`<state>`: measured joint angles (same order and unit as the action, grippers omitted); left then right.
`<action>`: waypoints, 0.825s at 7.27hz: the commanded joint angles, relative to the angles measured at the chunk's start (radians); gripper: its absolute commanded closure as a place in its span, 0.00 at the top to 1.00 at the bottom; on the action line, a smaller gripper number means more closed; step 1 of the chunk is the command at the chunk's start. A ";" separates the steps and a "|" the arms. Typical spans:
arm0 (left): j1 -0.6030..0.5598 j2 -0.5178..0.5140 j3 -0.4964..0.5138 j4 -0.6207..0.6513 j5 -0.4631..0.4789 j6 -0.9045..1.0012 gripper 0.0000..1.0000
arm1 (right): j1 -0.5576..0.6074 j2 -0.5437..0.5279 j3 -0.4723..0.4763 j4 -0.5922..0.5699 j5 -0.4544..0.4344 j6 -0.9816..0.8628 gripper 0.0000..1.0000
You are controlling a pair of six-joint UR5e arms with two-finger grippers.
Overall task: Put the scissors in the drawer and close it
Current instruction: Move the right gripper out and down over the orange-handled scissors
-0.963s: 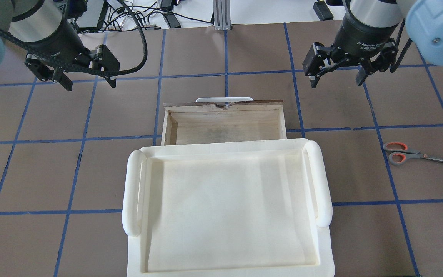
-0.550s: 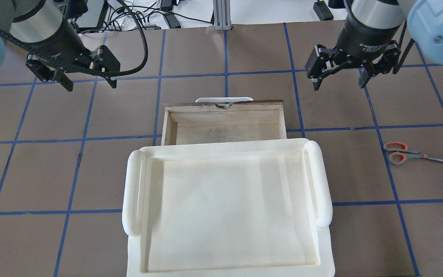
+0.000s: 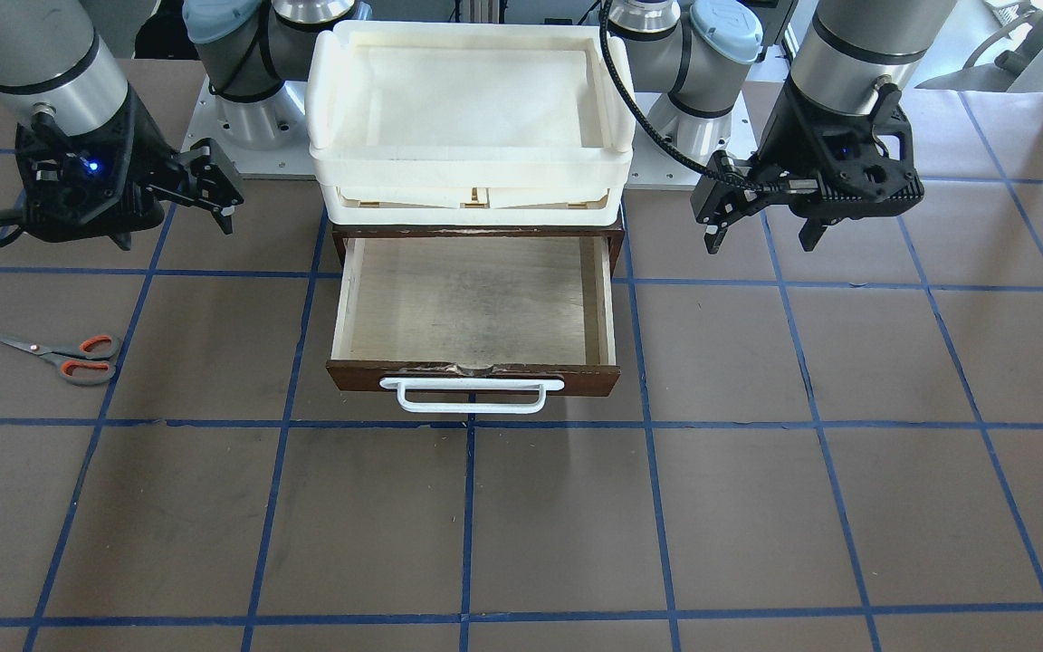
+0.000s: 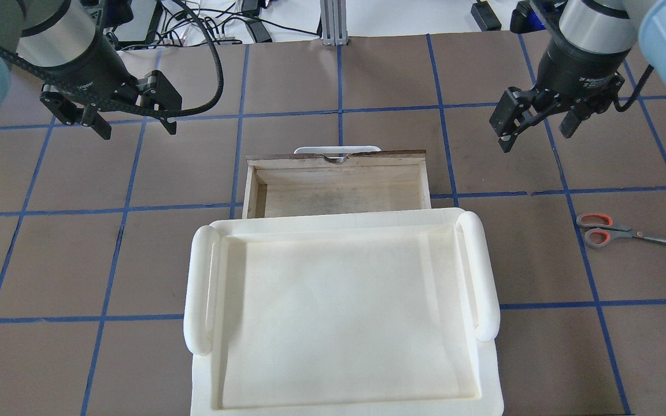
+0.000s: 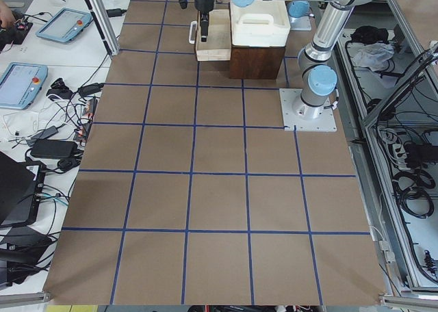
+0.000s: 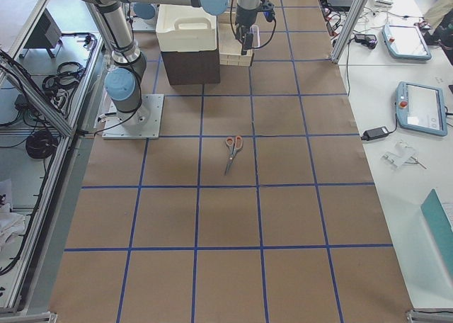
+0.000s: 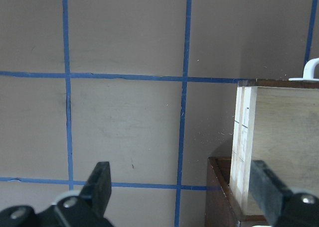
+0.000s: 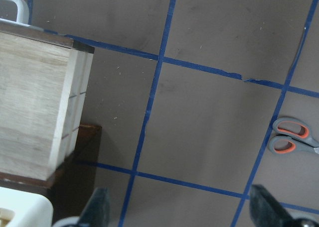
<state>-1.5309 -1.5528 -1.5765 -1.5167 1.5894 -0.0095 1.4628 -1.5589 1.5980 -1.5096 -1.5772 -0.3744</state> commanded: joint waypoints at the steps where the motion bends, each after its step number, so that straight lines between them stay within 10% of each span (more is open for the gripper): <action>1: 0.000 -0.009 0.000 0.003 -0.002 -0.006 1.00 | -0.147 -0.001 0.104 -0.041 -0.007 -0.311 1.00; 6: 0.000 -0.003 0.000 0.001 0.007 0.000 1.00 | -0.372 0.019 0.380 -0.413 -0.066 -0.864 1.00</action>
<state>-1.5309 -1.5579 -1.5769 -1.5154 1.5957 -0.0119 1.1514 -1.5515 1.8999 -1.8131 -1.6403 -1.1046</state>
